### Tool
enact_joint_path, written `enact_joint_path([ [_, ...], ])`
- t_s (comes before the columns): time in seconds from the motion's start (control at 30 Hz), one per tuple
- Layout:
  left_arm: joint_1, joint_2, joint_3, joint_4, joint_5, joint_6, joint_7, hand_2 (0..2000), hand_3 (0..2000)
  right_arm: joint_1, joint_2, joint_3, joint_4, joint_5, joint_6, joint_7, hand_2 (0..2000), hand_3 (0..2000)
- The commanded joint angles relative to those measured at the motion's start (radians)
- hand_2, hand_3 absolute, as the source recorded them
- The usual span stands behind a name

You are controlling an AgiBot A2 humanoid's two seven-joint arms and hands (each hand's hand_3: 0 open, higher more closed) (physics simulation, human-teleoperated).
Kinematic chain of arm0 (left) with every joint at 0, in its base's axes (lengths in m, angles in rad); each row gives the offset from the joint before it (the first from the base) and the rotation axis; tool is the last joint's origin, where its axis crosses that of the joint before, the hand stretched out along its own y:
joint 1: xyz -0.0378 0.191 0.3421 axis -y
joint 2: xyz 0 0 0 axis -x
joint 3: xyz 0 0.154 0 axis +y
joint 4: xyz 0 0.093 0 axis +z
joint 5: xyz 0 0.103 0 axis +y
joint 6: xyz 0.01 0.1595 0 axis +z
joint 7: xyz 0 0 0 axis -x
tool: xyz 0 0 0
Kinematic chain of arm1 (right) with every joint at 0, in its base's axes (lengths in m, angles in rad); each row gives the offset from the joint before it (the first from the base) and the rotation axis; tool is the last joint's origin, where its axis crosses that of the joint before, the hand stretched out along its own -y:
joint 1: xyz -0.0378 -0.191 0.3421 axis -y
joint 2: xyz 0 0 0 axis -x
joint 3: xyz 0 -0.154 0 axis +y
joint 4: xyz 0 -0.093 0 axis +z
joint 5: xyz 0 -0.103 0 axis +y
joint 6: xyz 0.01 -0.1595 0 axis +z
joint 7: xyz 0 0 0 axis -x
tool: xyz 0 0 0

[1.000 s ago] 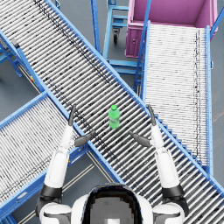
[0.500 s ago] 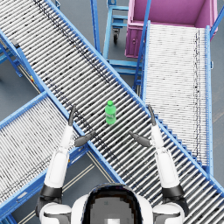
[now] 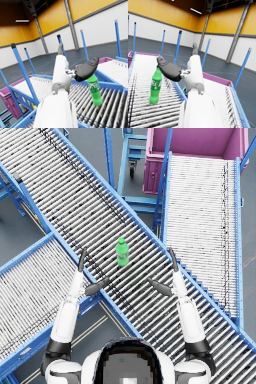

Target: Pick up the oil and place it on the left assembly line, put the cola on the right, and keep Sprite still

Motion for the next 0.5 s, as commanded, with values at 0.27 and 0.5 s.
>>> enact_joint_path([
  [0.27, 0.0, 0.0, 0.0, 0.0, 0.0, 0.0, 0.0, 0, 0, 0.0, 0.0, 0.0, 0.0, 0.0, 0.0, 0.0, 0, 0],
  [0.5, 0.0, 0.0, 0.0, 0.0, 0.0, 0.0, 0.0, 0, 0, 0.0, 0.0, 0.0, 0.0, 0.0, 0.0, 0.0, 0, 0],
])
